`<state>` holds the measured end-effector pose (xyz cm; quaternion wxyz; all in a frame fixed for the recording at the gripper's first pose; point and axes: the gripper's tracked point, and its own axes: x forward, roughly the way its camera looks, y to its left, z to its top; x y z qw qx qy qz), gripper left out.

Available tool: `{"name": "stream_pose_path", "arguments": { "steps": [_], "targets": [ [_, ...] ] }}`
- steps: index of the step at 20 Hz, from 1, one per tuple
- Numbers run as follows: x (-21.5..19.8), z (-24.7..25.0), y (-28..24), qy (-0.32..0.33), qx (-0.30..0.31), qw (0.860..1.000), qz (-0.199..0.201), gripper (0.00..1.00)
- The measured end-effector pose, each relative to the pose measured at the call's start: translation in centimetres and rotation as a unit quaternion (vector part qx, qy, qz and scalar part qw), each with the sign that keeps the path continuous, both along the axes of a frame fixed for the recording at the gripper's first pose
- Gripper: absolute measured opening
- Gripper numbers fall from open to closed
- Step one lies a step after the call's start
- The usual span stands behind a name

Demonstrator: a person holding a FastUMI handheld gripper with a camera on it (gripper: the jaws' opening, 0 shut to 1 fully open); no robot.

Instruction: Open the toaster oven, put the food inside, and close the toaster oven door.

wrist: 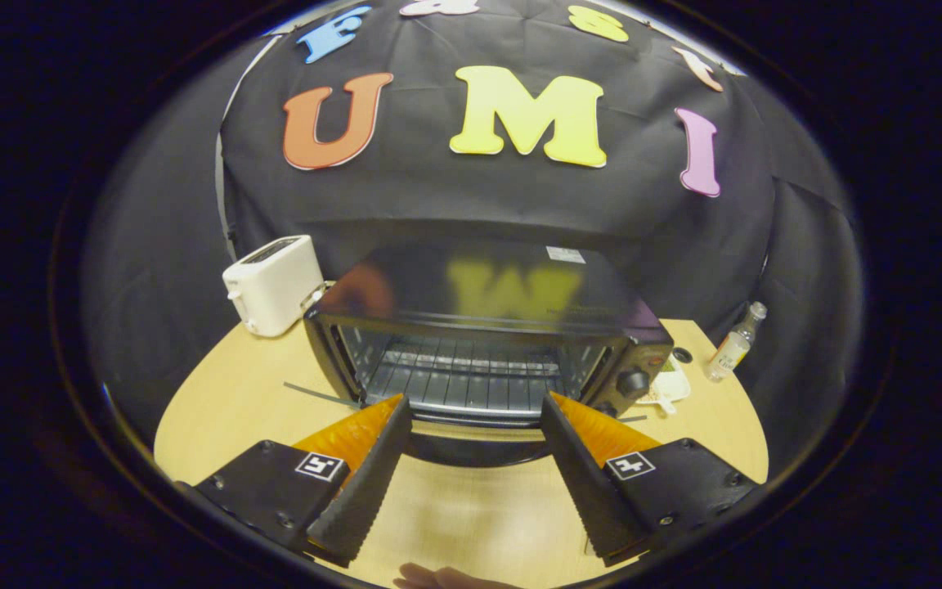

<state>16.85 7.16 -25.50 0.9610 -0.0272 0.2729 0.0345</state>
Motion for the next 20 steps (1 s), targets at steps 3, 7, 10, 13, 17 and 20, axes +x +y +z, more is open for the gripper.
{"name": "stream_pose_path", "arguments": {
  "steps": [3,7,10,13,17,20],
  "targets": [
    [-2.7,-2.4,-0.1,0.013,-0.009,1.0,0.0,1.0],
    [-4.5,-4.9,0.0,0.009,-0.011,1.0,0.004,1.0],
    [-5.5,-6.8,-0.1,0.015,-0.008,1.0,0.006,1.0],
    [-6.4,-8.7,0.2,0.032,0.001,0.999,0.014,1.0],
    [-6.5,-11.0,0.1,0.075,0.024,0.997,0.015,1.0],
    [-6.5,-12.6,0.0,0.097,0.029,0.995,0.012,1.0]
  ]
}}
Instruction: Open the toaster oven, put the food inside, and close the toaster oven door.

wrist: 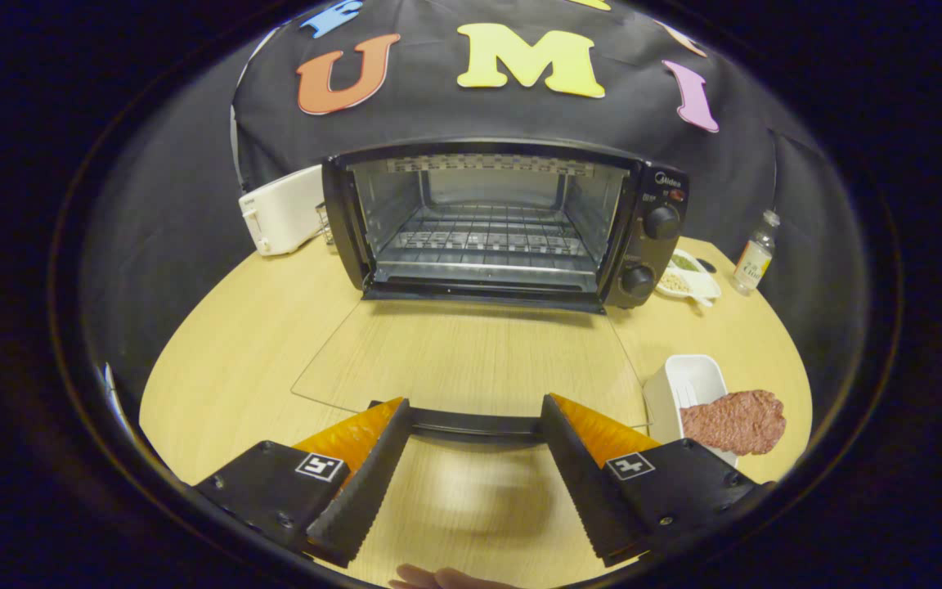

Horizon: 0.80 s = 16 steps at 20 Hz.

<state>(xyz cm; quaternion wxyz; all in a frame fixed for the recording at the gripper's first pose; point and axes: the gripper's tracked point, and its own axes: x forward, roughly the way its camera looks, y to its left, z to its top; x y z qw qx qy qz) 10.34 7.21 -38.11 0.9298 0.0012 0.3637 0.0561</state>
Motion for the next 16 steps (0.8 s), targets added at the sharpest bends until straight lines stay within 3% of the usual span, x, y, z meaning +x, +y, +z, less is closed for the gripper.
{"name": "stream_pose_path", "arguments": {
  "steps": [6,10,16],
  "targets": [
    [-0.1,0.7,-0.1,-0.007,0.014,1.0,0.013,1.0],
    [-1.7,2.7,-1.0,0.008,0.081,0.996,0.028,1.0],
    [-2.4,9.1,-10.9,-0.049,0.084,0.995,-0.004,0.99]
  ]
}}
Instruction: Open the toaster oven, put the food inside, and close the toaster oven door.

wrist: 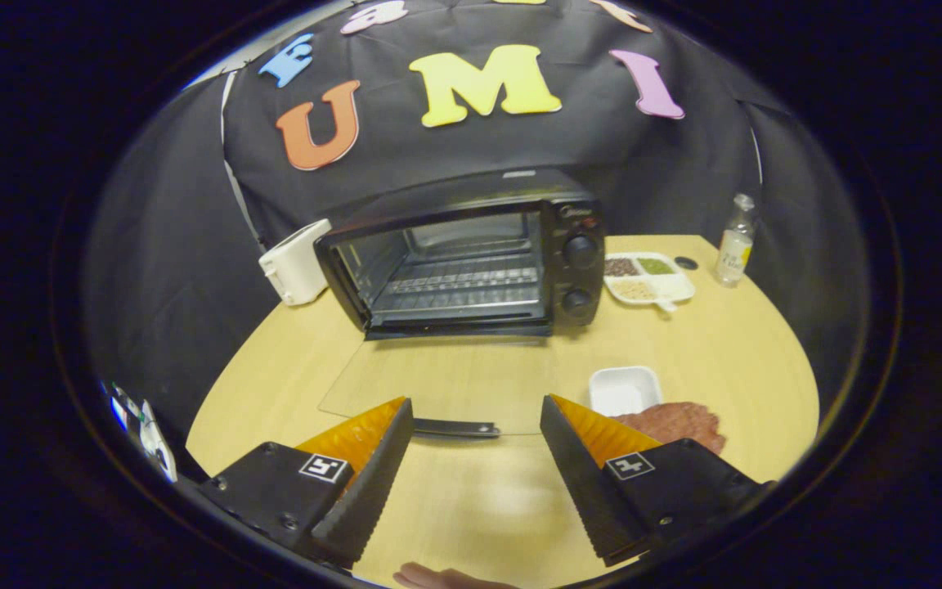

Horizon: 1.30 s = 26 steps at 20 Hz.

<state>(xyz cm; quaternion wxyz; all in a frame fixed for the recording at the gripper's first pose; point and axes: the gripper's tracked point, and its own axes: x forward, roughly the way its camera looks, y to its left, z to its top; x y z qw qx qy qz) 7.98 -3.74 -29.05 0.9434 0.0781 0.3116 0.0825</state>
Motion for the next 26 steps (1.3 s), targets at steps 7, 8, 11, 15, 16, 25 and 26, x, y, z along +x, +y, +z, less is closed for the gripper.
{"name": "stream_pose_path", "arguments": {
  "steps": [7,8,11,15,16,25,26],
  "targets": [
    [0.0,0.7,-12.6,0.023,0.005,0.999,-0.038,0.99],
    [-0.1,0.1,-14.0,0.032,0.015,0.998,-0.042,0.99],
    [-0.6,-2.1,-16.9,0.058,0.061,0.995,-0.048,0.97],
    [-1.5,-5.0,-16.7,0.088,0.141,0.986,-0.033,0.87],
    [-1.5,-5.0,-16.4,0.083,0.162,0.983,-0.033,0.84],
    [-2.7,-7.7,-14.2,0.116,0.231,0.966,-0.027,0.27],
    [-2.8,-7.5,-14.1,0.116,0.233,0.965,-0.023,0.19]
  ]
}}
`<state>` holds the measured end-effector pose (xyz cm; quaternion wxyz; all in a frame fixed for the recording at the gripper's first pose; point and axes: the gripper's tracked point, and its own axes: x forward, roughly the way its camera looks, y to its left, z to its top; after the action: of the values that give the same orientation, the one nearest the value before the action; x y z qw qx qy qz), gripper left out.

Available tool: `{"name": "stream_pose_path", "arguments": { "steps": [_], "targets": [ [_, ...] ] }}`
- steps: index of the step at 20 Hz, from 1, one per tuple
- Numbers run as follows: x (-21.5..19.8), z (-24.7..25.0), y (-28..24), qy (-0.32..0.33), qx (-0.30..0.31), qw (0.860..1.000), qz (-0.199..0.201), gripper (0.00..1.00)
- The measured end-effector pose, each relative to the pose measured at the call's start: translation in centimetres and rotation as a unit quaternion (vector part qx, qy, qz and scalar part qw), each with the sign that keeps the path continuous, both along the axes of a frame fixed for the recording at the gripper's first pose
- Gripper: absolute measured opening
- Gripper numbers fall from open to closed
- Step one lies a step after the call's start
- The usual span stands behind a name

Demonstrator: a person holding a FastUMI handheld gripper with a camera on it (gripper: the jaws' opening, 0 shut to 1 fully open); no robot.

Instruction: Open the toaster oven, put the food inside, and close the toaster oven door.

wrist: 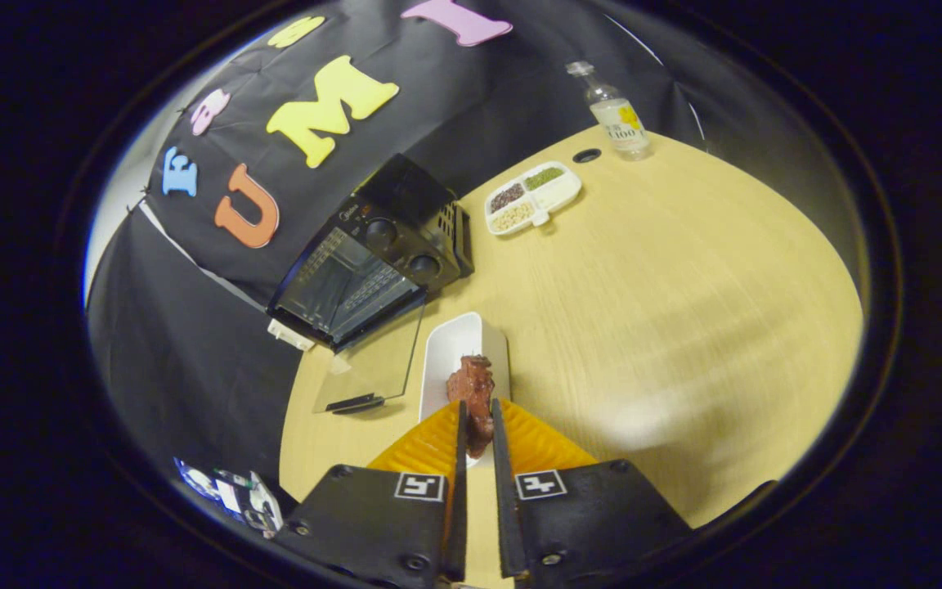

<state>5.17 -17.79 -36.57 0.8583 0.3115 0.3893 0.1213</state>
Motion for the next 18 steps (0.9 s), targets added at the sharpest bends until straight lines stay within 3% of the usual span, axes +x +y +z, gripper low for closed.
{"name": "stream_pose_path", "arguments": {
  "steps": [2,6,10,18],
  "targets": [
    [-0.5,1.0,0.3,-0.007,-0.008,1.0,0.004,0.13],
    [-1.2,3.9,0.2,-0.059,-0.091,0.994,0.006,0.1],
    [-2.0,7.2,1.6,-0.114,-0.18,0.977,0.025,0.1],
    [-1.0,10.9,7.4,-0.181,-0.276,0.943,0.035,0.1]
  ]
}}
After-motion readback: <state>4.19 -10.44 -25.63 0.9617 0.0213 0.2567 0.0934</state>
